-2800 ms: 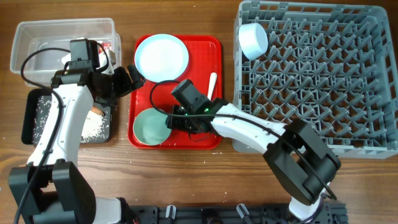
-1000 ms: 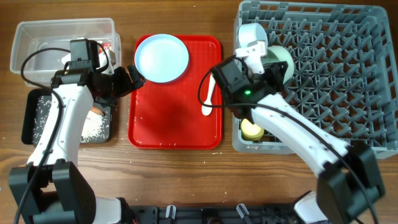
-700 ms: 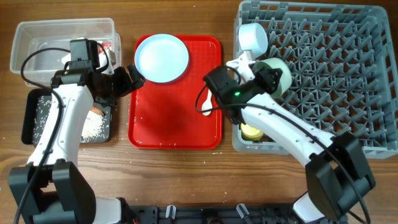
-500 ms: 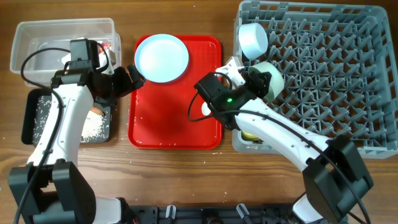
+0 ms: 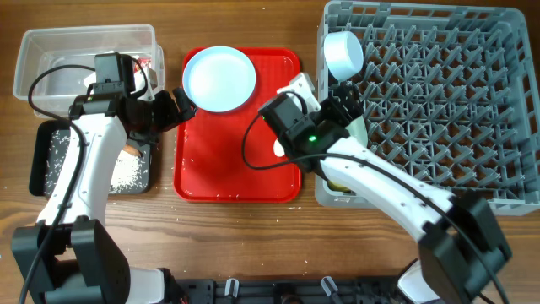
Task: Sort waste into correct bins and load items into the dishwasher rack
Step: 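Carry the green bowl into the dish rack and release it, then grasp the white plate edge on the red tray with the right gripper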
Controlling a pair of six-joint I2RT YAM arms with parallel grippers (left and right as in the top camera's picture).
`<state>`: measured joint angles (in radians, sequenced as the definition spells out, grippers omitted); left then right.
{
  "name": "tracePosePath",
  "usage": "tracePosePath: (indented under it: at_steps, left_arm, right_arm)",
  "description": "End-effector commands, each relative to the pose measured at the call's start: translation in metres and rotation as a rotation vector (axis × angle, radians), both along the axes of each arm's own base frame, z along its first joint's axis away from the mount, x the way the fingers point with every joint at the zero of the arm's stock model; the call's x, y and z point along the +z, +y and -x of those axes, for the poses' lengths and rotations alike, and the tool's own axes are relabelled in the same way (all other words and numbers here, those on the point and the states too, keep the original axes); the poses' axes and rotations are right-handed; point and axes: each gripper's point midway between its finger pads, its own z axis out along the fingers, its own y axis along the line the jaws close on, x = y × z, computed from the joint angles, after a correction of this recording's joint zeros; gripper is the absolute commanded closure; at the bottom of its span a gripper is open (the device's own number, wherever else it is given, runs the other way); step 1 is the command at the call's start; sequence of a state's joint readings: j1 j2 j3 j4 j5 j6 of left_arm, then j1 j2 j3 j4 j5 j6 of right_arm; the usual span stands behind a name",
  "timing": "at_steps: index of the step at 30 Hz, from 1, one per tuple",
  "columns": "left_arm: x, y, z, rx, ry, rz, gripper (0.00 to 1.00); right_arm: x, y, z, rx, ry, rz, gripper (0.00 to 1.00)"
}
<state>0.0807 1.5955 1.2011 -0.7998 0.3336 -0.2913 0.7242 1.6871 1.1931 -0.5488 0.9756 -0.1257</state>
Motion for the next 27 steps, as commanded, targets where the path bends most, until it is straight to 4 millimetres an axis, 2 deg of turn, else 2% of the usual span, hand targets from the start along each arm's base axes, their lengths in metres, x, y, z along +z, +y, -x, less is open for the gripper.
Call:
tracePosePath:
  at_steps: [1, 3, 5, 7, 9, 10, 12, 15, 18, 20, 23, 25, 27]
  left_arm:
    - [0.007, 0.002, -0.004, 0.005, -0.023, -0.004, 0.0]
    - [0.007, 0.002, -0.004, 0.005, -0.023, -0.004, 0.0]
    - [0.007, 0.002, -0.004, 0.005, -0.023, -0.004, 0.0]
    - [0.007, 0.002, -0.004, 0.005, -0.023, -0.004, 0.0]
    - [0.007, 0.002, -0.004, 0.005, -0.023, -0.004, 0.0]
    - [0.007, 0.002, -0.004, 0.005, -0.023, -0.004, 0.0]
    - [0.007, 0.002, -0.004, 0.005, -0.023, -0.004, 0.0]
    - [0.007, 0.002, -0.004, 0.005, -0.023, -0.004, 0.0]
    - [0.007, 0.002, -0.004, 0.005, -0.023, -0.004, 0.0]
    - [0.007, 0.002, -0.004, 0.005, -0.023, -0.004, 0.0]
    - [0.007, 0.002, -0.004, 0.005, -0.023, -0.004, 0.0]
    - [0.007, 0.002, -0.004, 0.005, -0.023, -0.004, 0.0]
    - [0.007, 0.002, -0.004, 0.005, -0.023, -0.004, 0.0]
  right_arm:
    - [0.057, 0.022, -0.006, 0.086, -0.127, -0.213, 0.0]
    - [0.076, 0.046, -0.007, 0.177, -0.157, -0.381, 0.0]
    - [0.093, 0.097, -0.004, 0.322, -0.148, -0.731, 0.0]
    - [0.099, 0.123, 0.0, 0.372, -0.116, -0.915, 0.0]
    - [0.101, 0.141, 0.005, 0.347, -0.073, -1.115, 0.01]
    - [0.101, 0.146, 0.003, 0.316, -0.071, -1.19, 0.0]
    - [0.088, 0.151, -0.005, 0.246, -0.067, -1.254, 0.01]
    - [0.036, 0.144, -0.025, 0.01, -0.08, -1.296, 0.0]
    - [0.007, 0.163, -0.035, 0.009, -0.031, -1.34, 0.01]
    - [-0.006, 0.173, -0.04, 0.017, 0.07, -1.37, 0.03]
    - [-0.005, 0.168, -0.063, -0.044, 0.193, -1.377, 0.0]
    - [0.0, 0.169, -0.087, -0.041, 0.245, -1.365, 0.0]
    - [-0.011, 0.178, -0.109, -0.048, 0.298, -1.388, 0.01]
